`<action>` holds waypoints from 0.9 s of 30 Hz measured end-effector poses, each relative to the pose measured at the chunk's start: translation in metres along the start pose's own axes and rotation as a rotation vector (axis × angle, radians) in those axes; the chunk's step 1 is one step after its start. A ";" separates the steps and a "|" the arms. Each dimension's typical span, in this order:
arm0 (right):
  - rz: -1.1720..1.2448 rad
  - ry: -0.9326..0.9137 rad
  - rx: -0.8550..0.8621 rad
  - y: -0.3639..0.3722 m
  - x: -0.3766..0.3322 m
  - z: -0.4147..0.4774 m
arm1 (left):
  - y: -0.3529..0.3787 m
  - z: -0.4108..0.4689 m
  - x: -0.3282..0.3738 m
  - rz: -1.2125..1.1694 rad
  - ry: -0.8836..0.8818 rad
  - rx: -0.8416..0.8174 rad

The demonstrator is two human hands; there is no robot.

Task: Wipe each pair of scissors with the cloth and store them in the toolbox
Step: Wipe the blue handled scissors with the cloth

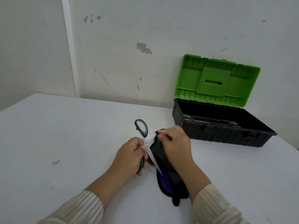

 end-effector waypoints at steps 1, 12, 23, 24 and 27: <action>0.039 0.078 0.081 -0.012 0.011 0.005 | 0.001 -0.001 0.001 -0.007 -0.001 -0.014; -0.063 -0.196 -0.077 0.002 -0.016 -0.010 | -0.002 0.001 0.001 -0.087 0.034 -0.017; -0.082 -0.109 -0.122 0.005 -0.017 -0.008 | -0.004 0.000 0.002 -0.052 0.021 -0.014; -0.123 -0.130 -0.193 0.009 -0.020 -0.011 | -0.004 0.000 0.003 -0.041 0.022 -0.014; -0.128 -0.146 -0.264 0.017 -0.023 -0.015 | -0.004 0.000 0.002 -0.032 0.014 -0.013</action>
Point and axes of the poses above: each hand's wrist, its own z-axis towards the middle knuckle, its own y-axis out of the palm, x = y × z, the point moved 4 cm from there along z, towards the middle knuckle, and after that the axes turned 13 degrees about -x, right-handed, at the moved point
